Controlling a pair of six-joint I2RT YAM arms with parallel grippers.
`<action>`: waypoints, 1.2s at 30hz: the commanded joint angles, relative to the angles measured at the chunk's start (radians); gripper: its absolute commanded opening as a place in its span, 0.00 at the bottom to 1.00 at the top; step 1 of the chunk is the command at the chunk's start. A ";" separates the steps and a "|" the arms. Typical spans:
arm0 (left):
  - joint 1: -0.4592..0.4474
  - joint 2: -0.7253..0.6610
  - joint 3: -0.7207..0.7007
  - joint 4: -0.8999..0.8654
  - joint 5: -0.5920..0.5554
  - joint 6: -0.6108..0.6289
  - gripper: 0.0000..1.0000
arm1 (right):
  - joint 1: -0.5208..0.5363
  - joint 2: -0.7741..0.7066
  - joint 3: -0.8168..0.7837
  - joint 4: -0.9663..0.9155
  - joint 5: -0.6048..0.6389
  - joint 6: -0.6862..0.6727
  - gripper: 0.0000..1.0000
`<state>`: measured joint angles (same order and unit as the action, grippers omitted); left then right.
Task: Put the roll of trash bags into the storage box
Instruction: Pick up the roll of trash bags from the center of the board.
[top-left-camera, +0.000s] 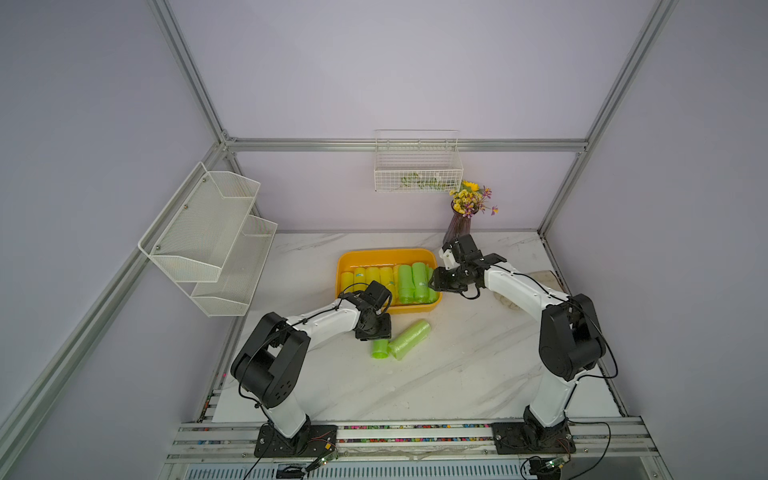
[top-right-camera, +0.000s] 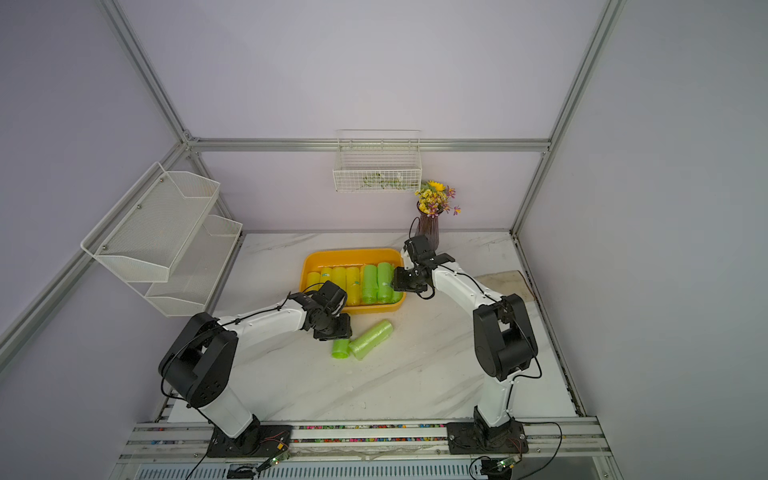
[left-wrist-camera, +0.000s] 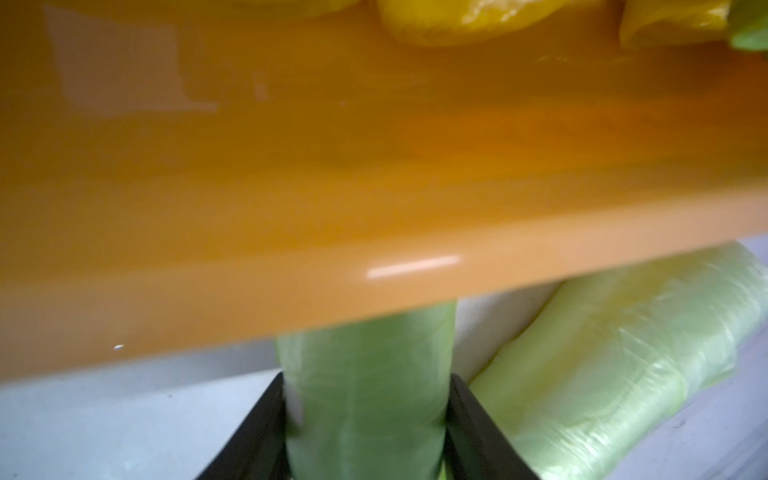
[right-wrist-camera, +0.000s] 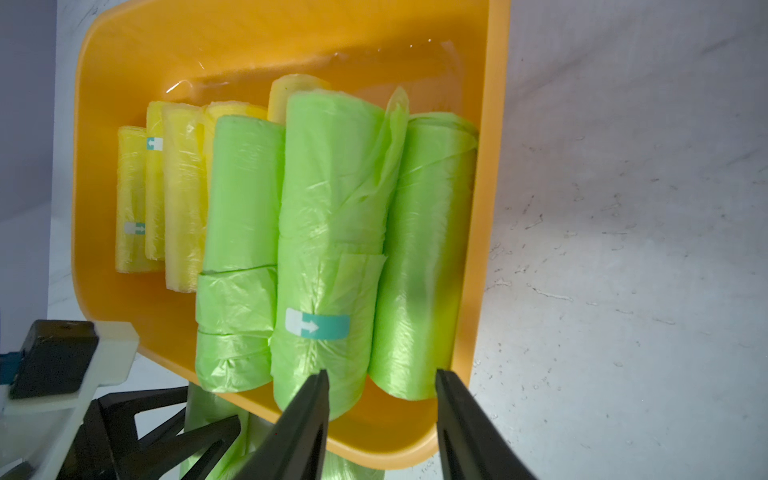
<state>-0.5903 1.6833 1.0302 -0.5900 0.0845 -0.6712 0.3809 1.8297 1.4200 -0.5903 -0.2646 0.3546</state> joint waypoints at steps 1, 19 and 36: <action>-0.006 0.007 0.011 0.024 0.002 -0.004 0.48 | -0.010 -0.043 -0.013 0.024 -0.009 0.004 0.47; -0.035 -0.108 0.005 -0.026 0.016 0.046 0.41 | -0.016 -0.040 -0.017 0.029 -0.025 0.003 0.47; -0.127 -0.175 0.066 -0.071 0.025 0.077 0.40 | -0.019 -0.057 -0.028 0.029 -0.022 0.000 0.47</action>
<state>-0.7170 1.5543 1.0363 -0.6785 0.1188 -0.6144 0.3691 1.8137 1.4078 -0.5869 -0.2836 0.3569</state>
